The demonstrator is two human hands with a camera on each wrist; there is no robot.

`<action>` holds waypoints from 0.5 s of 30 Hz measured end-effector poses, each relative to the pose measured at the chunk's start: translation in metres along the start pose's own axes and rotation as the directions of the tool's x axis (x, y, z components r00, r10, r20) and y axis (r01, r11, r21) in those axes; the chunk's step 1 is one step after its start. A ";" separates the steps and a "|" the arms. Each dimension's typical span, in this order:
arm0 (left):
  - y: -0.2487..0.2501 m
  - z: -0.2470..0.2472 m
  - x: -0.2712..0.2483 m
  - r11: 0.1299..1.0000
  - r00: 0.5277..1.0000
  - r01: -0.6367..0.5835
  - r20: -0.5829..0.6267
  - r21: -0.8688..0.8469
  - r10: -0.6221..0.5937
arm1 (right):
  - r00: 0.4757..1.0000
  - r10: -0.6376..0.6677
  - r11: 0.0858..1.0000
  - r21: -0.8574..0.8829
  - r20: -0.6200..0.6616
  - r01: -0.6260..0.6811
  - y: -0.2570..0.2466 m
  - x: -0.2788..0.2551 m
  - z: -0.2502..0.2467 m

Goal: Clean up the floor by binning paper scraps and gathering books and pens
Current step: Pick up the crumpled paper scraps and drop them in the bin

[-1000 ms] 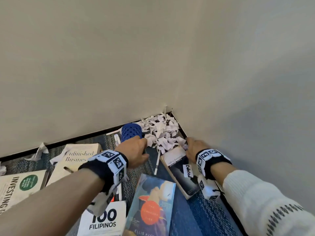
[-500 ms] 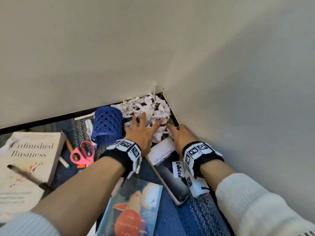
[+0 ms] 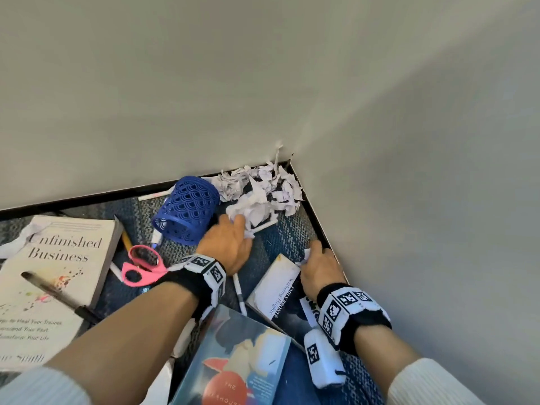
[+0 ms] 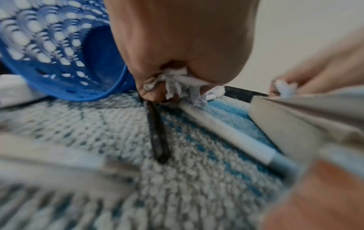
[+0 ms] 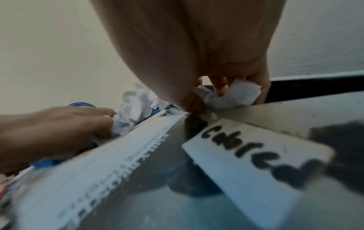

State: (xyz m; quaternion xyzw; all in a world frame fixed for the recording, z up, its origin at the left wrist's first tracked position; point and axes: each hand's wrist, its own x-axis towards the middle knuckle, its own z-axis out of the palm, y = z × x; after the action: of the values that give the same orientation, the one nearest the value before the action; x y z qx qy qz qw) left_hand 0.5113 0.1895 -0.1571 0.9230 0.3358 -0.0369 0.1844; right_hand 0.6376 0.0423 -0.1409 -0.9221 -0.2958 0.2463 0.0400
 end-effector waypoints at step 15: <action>-0.016 -0.048 0.001 0.931 0.950 0.291 -0.046 -0.221 -0.308 | 0.957 -0.154 0.987 0.001 -0.244 0.160 -0.021 0.019 -0.046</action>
State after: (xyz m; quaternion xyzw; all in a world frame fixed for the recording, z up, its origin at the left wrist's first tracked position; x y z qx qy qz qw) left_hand 0.4993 0.2190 -0.1174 0.8369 0.4817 0.0081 0.2599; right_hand 0.6624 0.0738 -0.1041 -0.9184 -0.3582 0.1308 0.1050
